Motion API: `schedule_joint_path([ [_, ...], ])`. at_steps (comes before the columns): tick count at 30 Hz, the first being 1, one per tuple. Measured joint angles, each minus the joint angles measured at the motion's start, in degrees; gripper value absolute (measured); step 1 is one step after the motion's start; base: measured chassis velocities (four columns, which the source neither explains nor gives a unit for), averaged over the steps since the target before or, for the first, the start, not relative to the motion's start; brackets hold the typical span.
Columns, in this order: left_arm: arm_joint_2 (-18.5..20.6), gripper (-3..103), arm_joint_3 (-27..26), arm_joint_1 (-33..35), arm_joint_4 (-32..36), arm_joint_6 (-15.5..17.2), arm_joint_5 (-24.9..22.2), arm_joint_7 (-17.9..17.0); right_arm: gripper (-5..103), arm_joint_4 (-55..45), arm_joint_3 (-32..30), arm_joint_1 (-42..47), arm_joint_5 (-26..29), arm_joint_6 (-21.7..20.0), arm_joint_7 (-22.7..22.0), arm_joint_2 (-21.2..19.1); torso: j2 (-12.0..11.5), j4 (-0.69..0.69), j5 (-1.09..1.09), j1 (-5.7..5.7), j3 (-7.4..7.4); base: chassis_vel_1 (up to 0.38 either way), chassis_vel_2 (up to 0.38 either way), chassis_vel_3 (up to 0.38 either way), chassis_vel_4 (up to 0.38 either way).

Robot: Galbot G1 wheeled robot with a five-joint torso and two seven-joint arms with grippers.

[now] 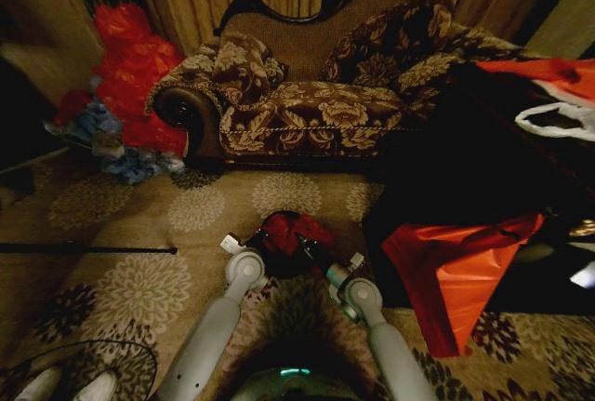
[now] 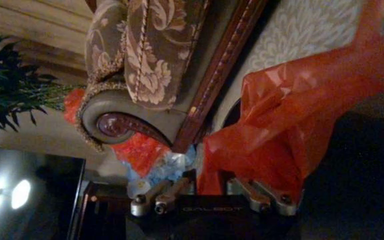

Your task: Place a garbage bag over the trash bin.

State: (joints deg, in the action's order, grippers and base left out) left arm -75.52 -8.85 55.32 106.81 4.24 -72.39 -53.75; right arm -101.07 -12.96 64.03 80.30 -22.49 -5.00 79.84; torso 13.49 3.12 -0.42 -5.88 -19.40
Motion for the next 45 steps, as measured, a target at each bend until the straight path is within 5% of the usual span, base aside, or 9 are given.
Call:
schedule_joint_path([
  [21,-0.5,0,0.2,0.0,-0.3,0.0,0.0,0.2,95,3.3,1.3,-4.5,-0.7,1.4,-0.8,2.6,0.0,-0.01,0.0,0.0,0.0,0.0,0.0,0.0,0.0],
  [41,-1.0,0,-0.4,0.8,-0.9,1.0,1.2,0.1,38,2.0,0.6,-3.6,-3.3,2.1,2.3,0.6,0.0,0.0,0.0,0.0,0.0,0.0,0.0,0.0,0.0],
  [45,-0.8,15,-0.7,1.1,-0.5,1.2,1.9,-0.1,31,1.9,1.3,-3.5,-4.8,2.0,2.0,0.0,0.0,0.0,0.0,0.0,0.0,0.0,0.0,0.0,0.0],
])
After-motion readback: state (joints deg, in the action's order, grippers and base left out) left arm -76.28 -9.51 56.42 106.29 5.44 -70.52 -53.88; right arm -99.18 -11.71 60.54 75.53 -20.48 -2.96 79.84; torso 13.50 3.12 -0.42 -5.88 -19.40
